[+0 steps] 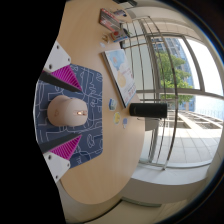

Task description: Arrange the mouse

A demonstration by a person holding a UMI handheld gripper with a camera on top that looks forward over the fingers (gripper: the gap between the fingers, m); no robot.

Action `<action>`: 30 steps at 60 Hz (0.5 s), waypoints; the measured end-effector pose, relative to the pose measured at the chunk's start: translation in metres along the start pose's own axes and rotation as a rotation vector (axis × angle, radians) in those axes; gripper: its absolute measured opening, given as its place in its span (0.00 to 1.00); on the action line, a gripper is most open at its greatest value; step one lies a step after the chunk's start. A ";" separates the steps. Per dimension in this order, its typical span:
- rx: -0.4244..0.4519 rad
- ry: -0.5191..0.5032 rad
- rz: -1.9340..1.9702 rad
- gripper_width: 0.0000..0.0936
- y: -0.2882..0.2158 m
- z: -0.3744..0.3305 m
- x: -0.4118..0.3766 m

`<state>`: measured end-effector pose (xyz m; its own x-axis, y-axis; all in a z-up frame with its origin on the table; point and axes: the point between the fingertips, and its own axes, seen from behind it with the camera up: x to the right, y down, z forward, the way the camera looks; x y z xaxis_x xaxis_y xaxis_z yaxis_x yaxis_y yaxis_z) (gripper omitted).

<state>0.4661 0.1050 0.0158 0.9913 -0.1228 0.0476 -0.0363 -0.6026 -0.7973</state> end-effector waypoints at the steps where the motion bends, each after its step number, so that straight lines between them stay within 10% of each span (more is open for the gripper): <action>1: 0.003 0.004 -0.001 0.92 -0.001 -0.005 0.000; 30: 0.123 0.086 -0.030 0.91 -0.012 -0.231 -0.030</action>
<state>0.4074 -0.0664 0.1636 0.9769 -0.1770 0.1196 0.0139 -0.5060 -0.8624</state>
